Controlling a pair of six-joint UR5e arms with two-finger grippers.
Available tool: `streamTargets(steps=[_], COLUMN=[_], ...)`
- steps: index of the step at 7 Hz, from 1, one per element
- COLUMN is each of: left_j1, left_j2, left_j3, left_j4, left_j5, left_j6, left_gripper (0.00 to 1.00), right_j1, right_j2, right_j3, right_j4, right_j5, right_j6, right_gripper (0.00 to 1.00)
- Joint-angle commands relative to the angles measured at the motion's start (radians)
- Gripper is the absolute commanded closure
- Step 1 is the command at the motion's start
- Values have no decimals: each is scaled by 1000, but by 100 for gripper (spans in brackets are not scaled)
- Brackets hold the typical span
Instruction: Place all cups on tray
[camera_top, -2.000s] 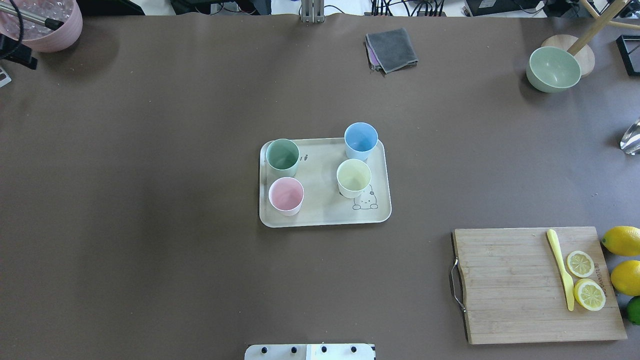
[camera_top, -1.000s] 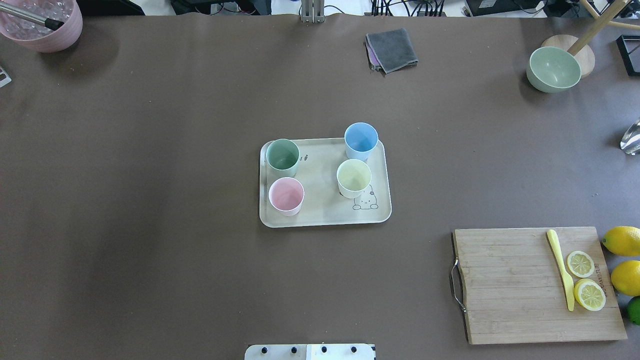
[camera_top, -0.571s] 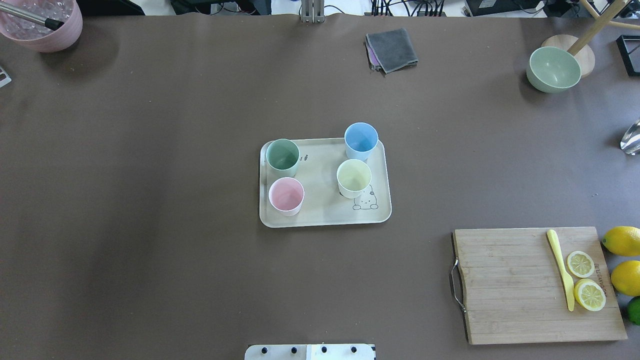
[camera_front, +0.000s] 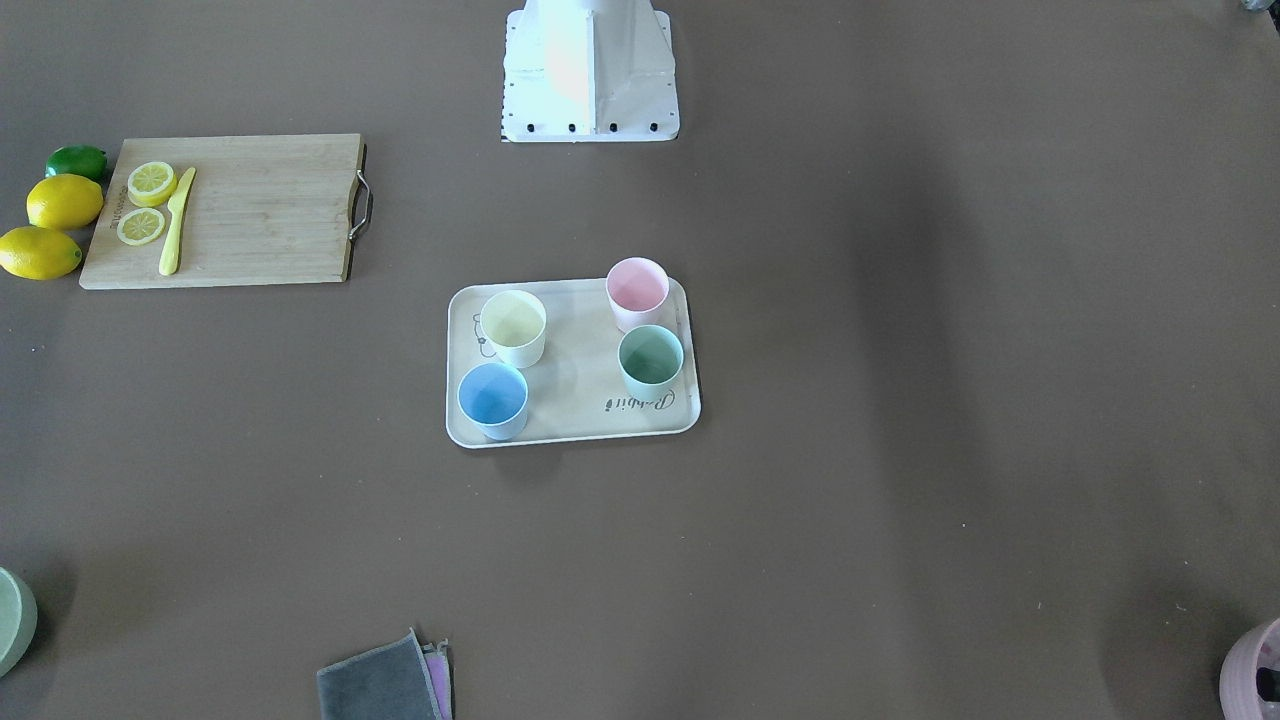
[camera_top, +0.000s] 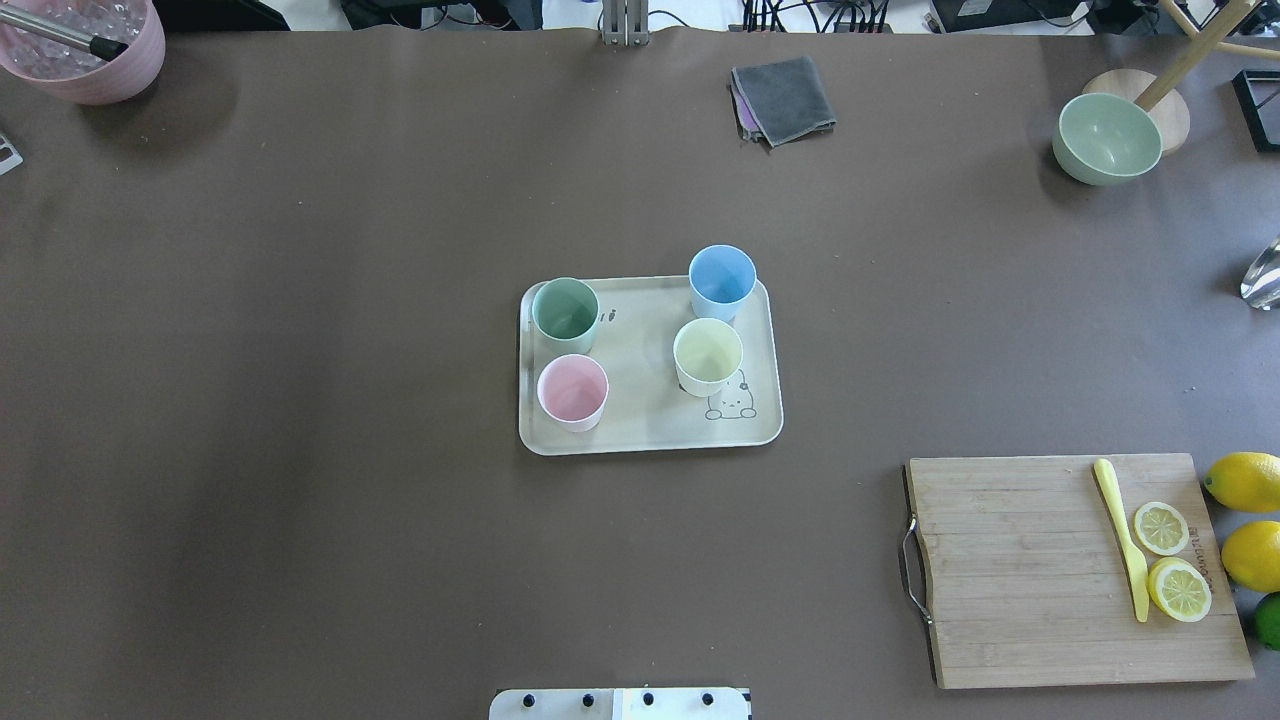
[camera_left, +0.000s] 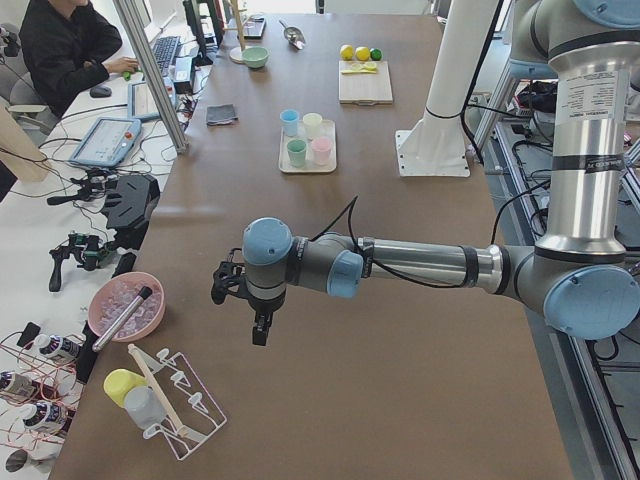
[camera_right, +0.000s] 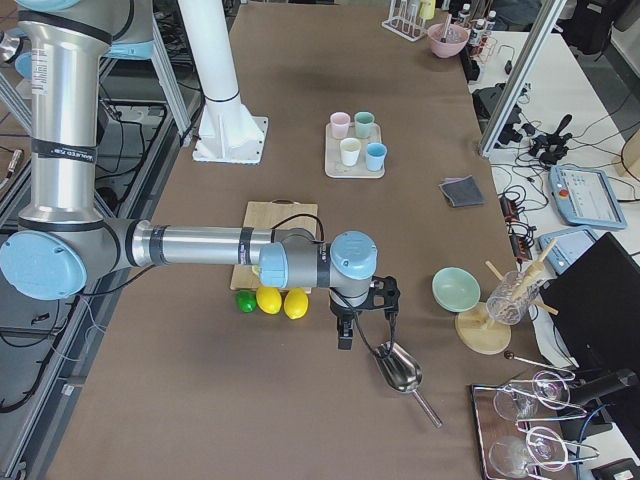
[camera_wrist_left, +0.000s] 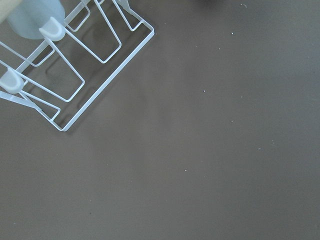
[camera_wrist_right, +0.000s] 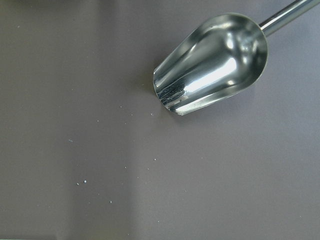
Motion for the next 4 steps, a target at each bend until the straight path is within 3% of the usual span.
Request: streamTargets(steps=[1, 4], left_j1=[0, 1], left_j2=[-7, -18], left_j3=[1, 1], left_j4=[1, 4], left_j5=[0, -1], left_j6=[0, -8], left_gripper=[2, 2], right_j1=[0, 0], right_j2=[4, 19], right_j3=[-1, -6], right_j4=[0, 0], right_j5=[-4, -6], right_j6=[0, 0], right_gripper=[0, 0])
